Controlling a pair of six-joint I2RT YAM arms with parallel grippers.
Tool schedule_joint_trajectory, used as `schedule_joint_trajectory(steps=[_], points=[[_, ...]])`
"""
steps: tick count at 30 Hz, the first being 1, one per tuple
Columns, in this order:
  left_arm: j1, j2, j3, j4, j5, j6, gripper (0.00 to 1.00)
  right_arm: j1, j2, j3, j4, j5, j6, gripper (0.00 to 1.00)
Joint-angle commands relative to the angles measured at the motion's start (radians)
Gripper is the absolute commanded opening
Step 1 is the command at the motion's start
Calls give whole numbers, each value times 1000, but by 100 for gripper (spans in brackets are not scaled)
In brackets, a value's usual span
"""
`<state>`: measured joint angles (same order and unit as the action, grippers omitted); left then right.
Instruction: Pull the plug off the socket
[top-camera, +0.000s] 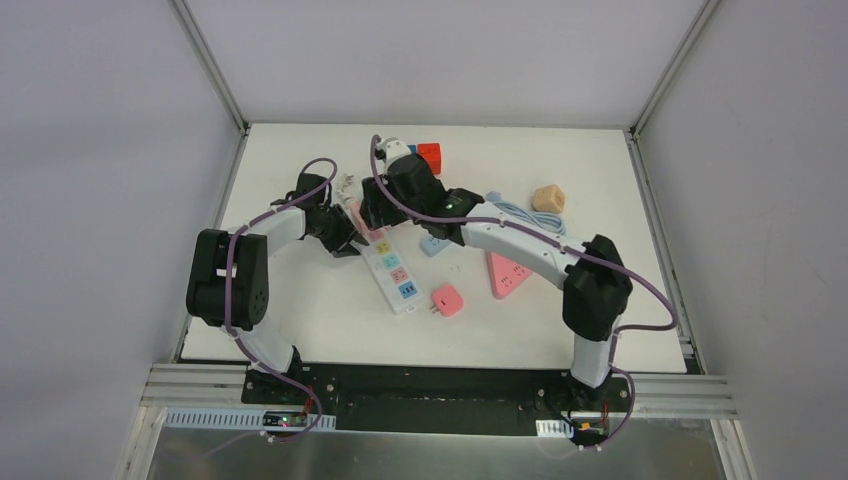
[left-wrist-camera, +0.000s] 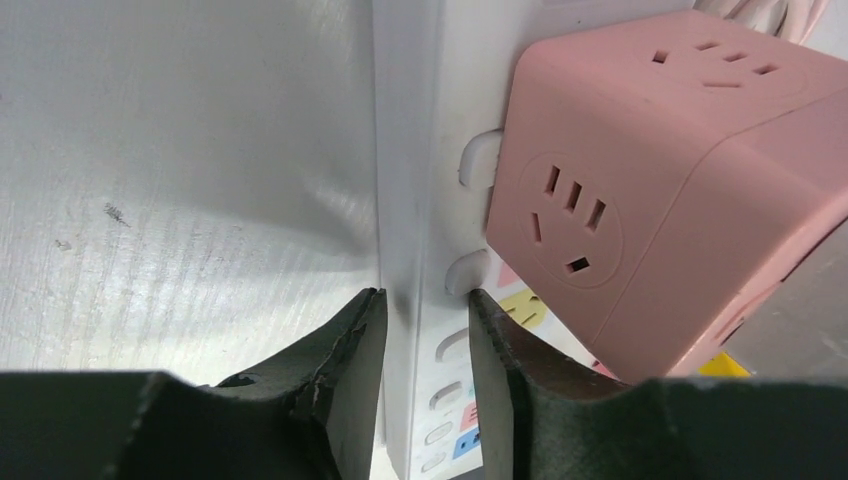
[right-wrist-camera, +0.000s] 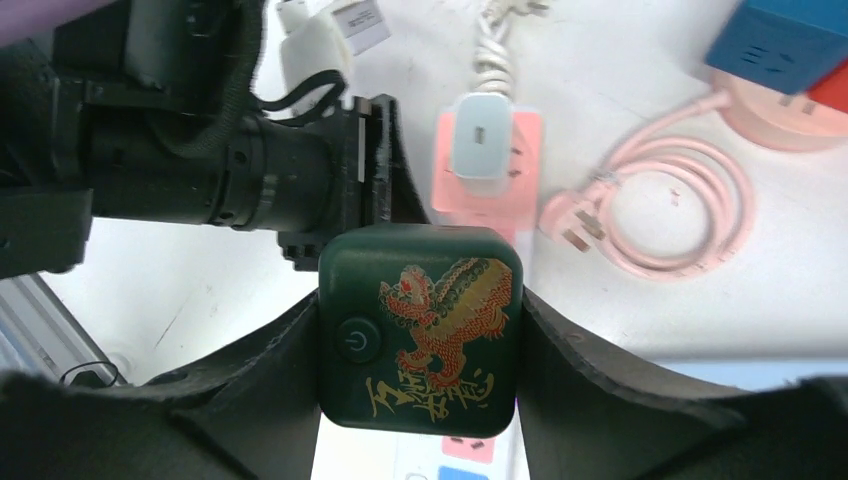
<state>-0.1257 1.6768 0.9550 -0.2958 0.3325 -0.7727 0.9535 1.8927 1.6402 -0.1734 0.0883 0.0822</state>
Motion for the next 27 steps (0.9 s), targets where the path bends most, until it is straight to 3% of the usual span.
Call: schedule_joint_trajectory(steps=[1, 6, 12, 21, 23, 27], points=[[-22, -20, 9, -64, -20, 54, 39, -74, -162, -101, 7, 8, 16, 0], [-23, -86, 126, -171, -64, 118, 49, -181, -268, -261, -59, -76, 57, 4], [-26, -223, 130, -202, -290, 149, 49, -244, -316, -434, -141, -121, 72, 15], [-25, -281, 138, -195, -378, 172, 48, -256, -268, -485, -253, -142, 96, 28], [-26, -289, 132, -190, -386, 180, 48, -257, -259, -487, -260, -103, 106, 36], [-25, -303, 119, -187, -401, 193, 49, -258, -244, -468, -285, -2, 116, 61]])
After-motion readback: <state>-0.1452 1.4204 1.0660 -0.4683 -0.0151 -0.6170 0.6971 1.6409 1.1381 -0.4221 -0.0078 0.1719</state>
